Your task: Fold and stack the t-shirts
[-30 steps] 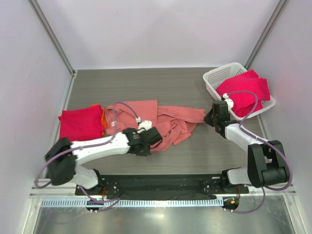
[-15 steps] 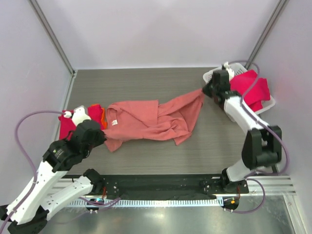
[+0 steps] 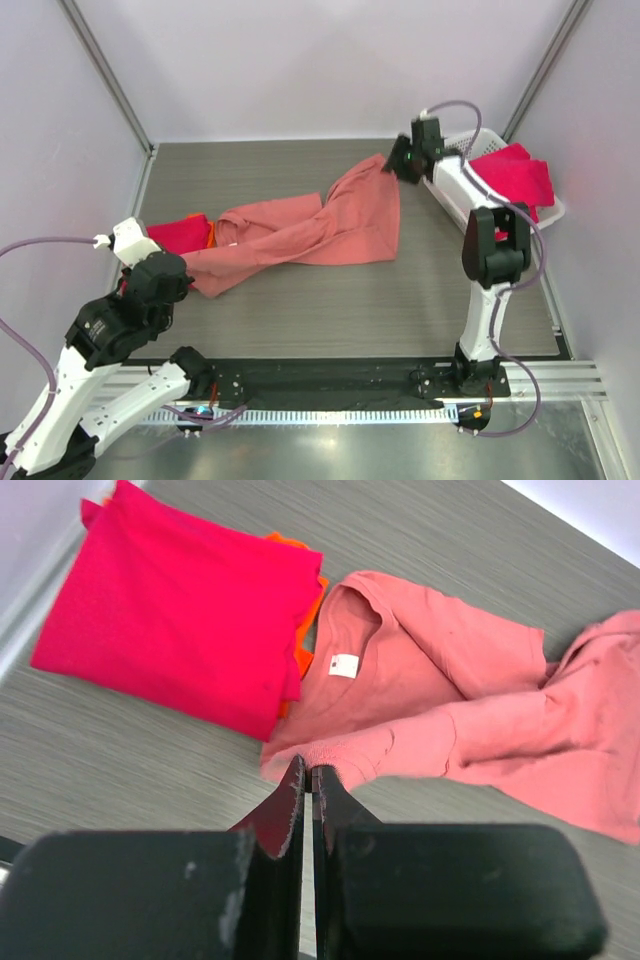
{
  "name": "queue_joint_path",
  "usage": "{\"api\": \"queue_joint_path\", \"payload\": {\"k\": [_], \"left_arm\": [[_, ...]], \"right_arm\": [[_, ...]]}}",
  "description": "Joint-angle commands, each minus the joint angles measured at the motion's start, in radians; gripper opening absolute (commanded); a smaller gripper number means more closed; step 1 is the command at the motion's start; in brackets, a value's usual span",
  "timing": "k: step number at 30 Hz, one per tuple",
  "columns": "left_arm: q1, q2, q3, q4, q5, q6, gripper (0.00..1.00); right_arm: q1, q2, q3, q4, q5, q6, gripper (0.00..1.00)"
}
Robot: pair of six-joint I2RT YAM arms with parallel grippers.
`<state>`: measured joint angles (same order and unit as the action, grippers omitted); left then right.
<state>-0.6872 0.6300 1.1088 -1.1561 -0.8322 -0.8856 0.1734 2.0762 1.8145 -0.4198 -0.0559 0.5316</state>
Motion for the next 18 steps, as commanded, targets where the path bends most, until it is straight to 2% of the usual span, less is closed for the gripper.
{"api": "queue_joint_path", "payload": {"k": [1,3,6,12,18], "left_arm": [[0.005,-0.003,0.000,0.044,-0.102,0.020,0.00],[0.005,-0.015,-0.024,0.059,-0.091,0.030,0.00],[0.005,-0.038,-0.059,0.111,-0.045,0.060,0.00],[0.005,-0.021,-0.055,0.105,-0.025,0.096,0.00],[0.005,-0.010,-0.078,0.113,-0.010,0.117,0.00]], "right_arm": [[0.023,-0.264,-0.327,0.067,-0.052,-0.035,0.54],[0.023,-0.341,-0.429,0.099,-0.044,-0.027,0.54],[0.025,-0.357,-0.544,0.111,-0.087,-0.028,0.50],[0.070,-0.294,-0.558,0.111,-0.113,-0.077,0.46],[0.127,-0.209,-0.526,0.105,-0.044,-0.093,0.51]]}}
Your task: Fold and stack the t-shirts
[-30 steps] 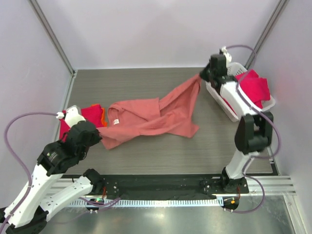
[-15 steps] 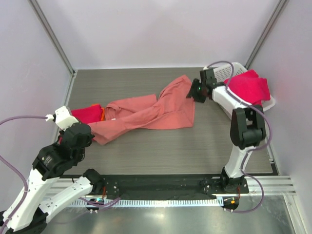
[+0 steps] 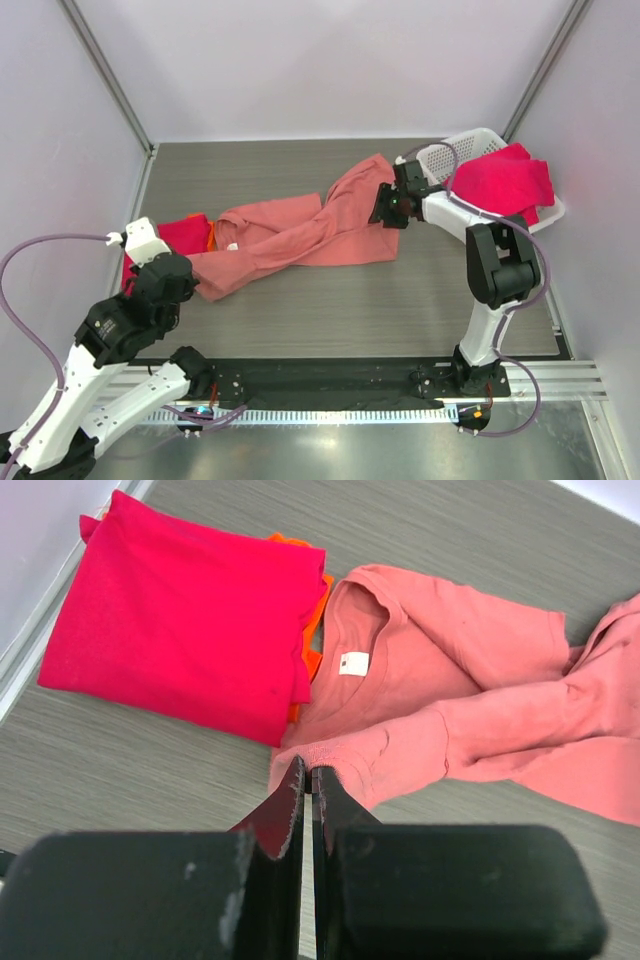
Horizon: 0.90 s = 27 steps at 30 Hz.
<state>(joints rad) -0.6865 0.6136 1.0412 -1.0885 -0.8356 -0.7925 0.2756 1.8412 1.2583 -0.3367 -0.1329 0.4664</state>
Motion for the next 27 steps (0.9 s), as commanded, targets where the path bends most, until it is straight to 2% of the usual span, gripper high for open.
{"api": "queue_joint_path", "payload": {"k": [1,18,25,27], "left_arm": [[0.005,0.003,-0.013,0.055,0.001,0.030,0.00],[0.004,-0.011,-0.026,0.065,0.006,0.042,0.00],[0.004,-0.012,-0.027,0.067,0.006,0.042,0.00],[0.004,-0.008,-0.027,0.068,0.006,0.042,0.00]], "right_arm": [[0.037,0.042,0.033,0.022,0.041,-0.029,0.52],[0.071,0.076,0.044,0.004,0.199,-0.057,0.51],[0.085,0.115,0.055,0.008,0.145,-0.060,0.41],[0.085,0.119,0.056,0.013,0.147,-0.061,0.33]]}}
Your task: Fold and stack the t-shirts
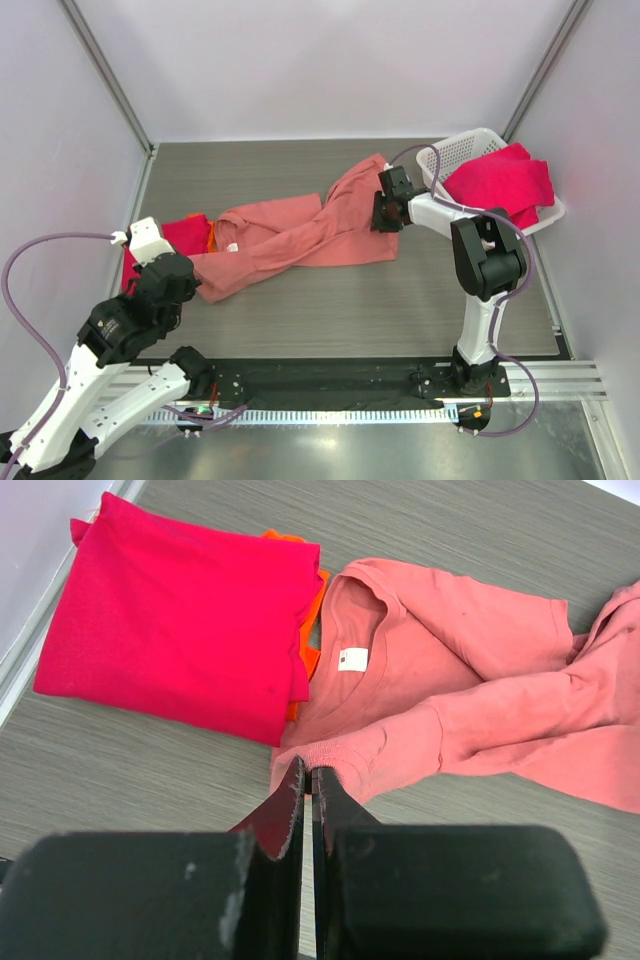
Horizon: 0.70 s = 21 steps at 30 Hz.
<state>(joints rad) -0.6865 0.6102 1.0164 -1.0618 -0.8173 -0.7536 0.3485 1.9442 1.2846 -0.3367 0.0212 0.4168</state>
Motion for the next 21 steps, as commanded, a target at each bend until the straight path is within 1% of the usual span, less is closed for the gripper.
{"api": "queue_joint_path", "payload": {"k": [1,5,6,8,9,15,16,21], "left_arm": [[0.004,-0.004,-0.002,0.040,-0.011,0.007,0.00],[0.004,0.005,-0.002,0.040,-0.006,0.007,0.00],[0.004,0.006,-0.002,0.040,-0.005,0.007,0.00],[0.004,0.006,-0.004,0.040,-0.003,0.008,0.00],[0.004,0.008,-0.002,0.040,-0.002,0.008,0.00],[0.004,0.017,-0.001,0.042,0.006,0.010,0.00],[0.004,0.020,-0.001,0.042,0.007,0.010,0.00],[0.004,0.026,0.001,0.043,0.013,0.010,0.00]], "right_arm": [[0.014,0.016,0.030,0.013,-0.044,-0.010,0.32],[0.014,0.009,0.028,0.018,-0.069,-0.015,0.29],[0.014,0.006,0.030,0.016,-0.073,-0.015,0.23],[0.014,-0.001,0.032,0.016,-0.075,-0.016,0.04],[0.014,-0.011,0.033,0.013,-0.070,-0.018,0.01],[0.009,-0.083,0.012,-0.005,-0.026,-0.015,0.01],[0.007,-0.105,0.007,-0.010,0.006,-0.015,0.01],[0.001,-0.168,-0.051,-0.019,0.008,-0.006,0.01]]}}
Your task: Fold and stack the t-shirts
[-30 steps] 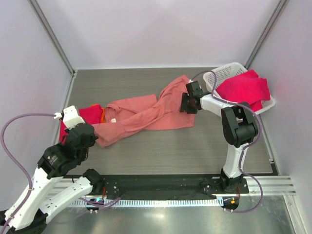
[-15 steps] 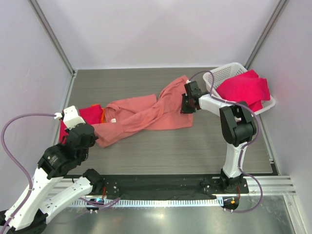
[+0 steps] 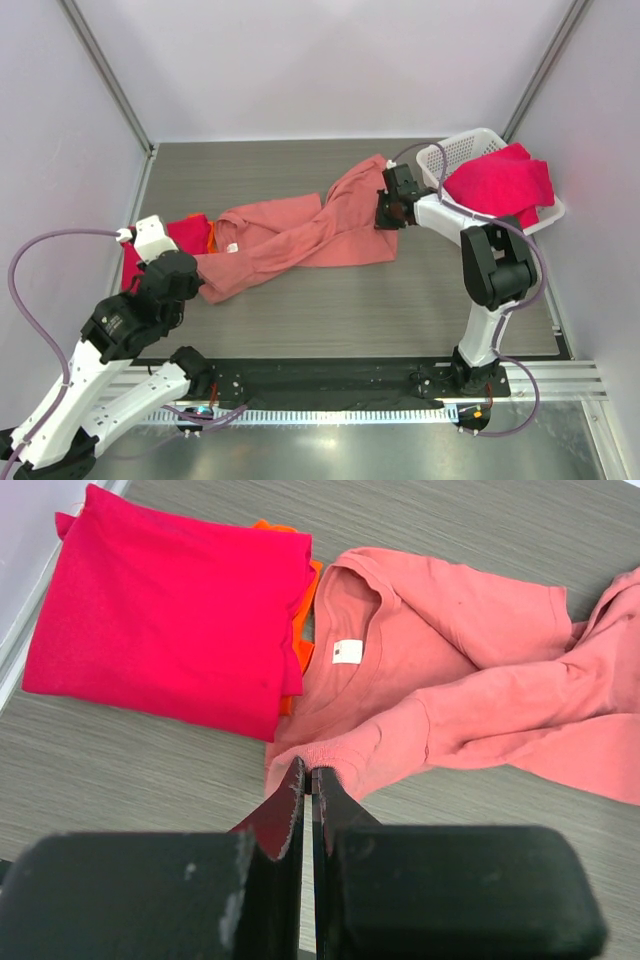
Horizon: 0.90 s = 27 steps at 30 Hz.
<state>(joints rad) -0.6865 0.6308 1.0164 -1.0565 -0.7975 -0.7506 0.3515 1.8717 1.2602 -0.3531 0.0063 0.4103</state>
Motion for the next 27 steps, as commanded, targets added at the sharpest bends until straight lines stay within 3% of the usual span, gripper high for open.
{"api": "queue_joint_path", "payload": {"k": [1,10,14,16,19,23,27], "left_arm": [[0.004,0.006,-0.001,0.038,-0.005,0.007,0.00],[0.004,0.012,-0.002,0.046,0.009,0.014,0.00],[0.004,0.007,-0.002,0.047,0.011,0.014,0.00],[0.004,0.001,-0.002,0.046,0.011,0.014,0.00],[0.004,-0.003,-0.004,0.047,0.009,0.014,0.00],[0.004,-0.003,-0.004,0.047,0.009,0.014,0.00],[0.004,-0.002,-0.004,0.047,0.011,0.016,0.00]], "right_arm": [[-0.002,-0.108,-0.041,-0.006,0.015,0.007,0.01],[0.014,-0.401,-0.384,0.023,-0.170,0.091,0.03],[0.027,-0.520,-0.517,0.013,-0.249,0.122,0.10],[0.037,-0.540,-0.544,-0.006,-0.278,0.125,0.21],[0.049,-0.557,-0.565,-0.033,-0.292,0.120,0.29],[0.052,-0.591,-0.570,-0.038,-0.270,0.117,0.56],[0.063,-0.577,-0.550,-0.038,-0.267,0.116,0.60]]}}
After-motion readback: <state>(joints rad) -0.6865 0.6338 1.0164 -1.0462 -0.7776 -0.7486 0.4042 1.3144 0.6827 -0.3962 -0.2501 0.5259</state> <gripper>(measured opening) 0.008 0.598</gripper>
